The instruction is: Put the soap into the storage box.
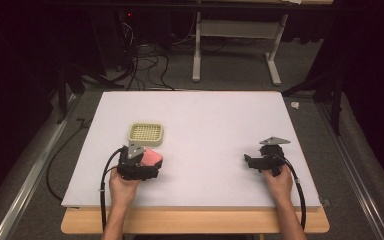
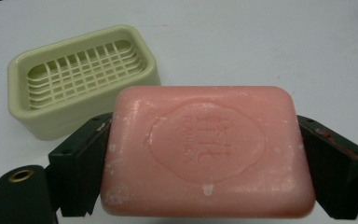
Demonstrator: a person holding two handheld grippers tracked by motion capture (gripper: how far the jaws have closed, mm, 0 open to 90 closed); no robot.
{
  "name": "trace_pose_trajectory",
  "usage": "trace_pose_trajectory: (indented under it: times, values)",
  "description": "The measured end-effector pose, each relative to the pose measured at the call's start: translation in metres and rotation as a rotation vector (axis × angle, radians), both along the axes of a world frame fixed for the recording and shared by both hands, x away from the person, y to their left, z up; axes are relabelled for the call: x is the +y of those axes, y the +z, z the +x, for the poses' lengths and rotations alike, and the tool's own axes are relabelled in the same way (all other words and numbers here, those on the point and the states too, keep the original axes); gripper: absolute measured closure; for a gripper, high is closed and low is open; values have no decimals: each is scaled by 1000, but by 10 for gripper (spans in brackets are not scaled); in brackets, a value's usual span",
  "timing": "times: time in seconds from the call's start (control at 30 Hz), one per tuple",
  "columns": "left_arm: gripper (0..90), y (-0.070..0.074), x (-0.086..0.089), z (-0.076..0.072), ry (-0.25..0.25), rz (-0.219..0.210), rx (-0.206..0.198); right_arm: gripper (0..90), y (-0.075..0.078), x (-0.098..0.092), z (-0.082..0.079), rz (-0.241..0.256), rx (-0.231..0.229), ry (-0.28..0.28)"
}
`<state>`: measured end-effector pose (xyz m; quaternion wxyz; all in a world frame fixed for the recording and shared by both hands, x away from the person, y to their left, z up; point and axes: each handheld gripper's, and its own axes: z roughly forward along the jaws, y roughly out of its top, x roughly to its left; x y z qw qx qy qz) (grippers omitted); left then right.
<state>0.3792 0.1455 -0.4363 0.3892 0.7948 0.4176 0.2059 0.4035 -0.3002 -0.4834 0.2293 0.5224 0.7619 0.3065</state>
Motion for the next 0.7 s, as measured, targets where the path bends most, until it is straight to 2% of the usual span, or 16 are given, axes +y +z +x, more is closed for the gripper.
trace_pose_trajectory:
  times: [0.23,0.47,0.7]
  values:
    - [138,1,6,-1,11,-21,-1,150,0,0,0,0,0,0]
    - [138,4,11,0,25,-25,-7,150,0,0,0,0,1,-1]
    - [138,3,15,2,38,-26,5,150,0,0,0,0,0,0]
